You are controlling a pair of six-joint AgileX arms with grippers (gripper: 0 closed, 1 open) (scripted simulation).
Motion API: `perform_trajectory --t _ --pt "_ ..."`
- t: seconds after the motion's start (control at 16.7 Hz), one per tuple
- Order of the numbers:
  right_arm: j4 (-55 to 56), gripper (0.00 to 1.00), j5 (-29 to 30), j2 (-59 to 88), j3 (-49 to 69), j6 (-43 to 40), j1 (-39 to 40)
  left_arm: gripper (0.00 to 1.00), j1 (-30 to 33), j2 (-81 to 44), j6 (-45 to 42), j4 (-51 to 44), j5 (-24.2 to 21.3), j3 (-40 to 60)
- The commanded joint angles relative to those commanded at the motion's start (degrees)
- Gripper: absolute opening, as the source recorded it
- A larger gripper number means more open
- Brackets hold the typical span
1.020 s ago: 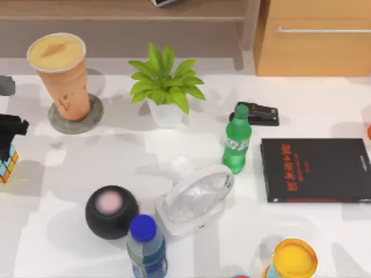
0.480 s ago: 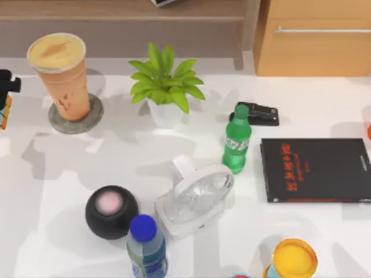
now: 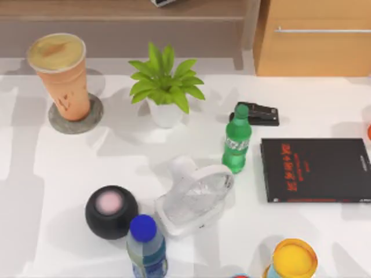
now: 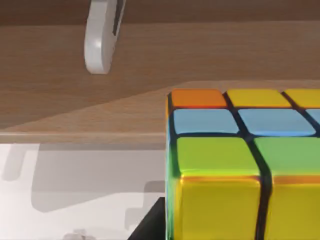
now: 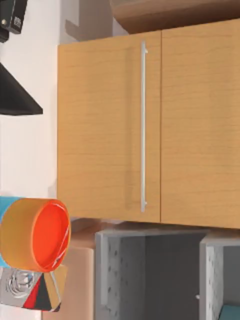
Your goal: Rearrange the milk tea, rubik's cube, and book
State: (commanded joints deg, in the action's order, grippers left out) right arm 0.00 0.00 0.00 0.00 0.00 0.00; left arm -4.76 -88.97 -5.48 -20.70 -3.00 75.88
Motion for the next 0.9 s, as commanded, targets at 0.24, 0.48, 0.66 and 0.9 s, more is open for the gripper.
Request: perform_trajectory --t 0.24,0.48,0.66,0.9 --pt "0.00 1.00 0.00 0.00 0.00 0.00 0.00 0.00 2.28 2.78 2.61 14.43 0.61 1.01" --pt "0.00 1.00 0.00 0.00 0.00 0.00 0.00 0.00 4.57 2.99 4.27 25.13 1.26 3.14" --pt "0.00 1.00 0.00 0.00 0.00 0.00 0.00 0.00 5.23 2.61 4.63 27.40 1.42 3.88" --pt "0.00 1.00 0.00 0.00 0.00 0.00 0.00 0.00 4.94 2.76 4.48 27.28 1.41 3.70"
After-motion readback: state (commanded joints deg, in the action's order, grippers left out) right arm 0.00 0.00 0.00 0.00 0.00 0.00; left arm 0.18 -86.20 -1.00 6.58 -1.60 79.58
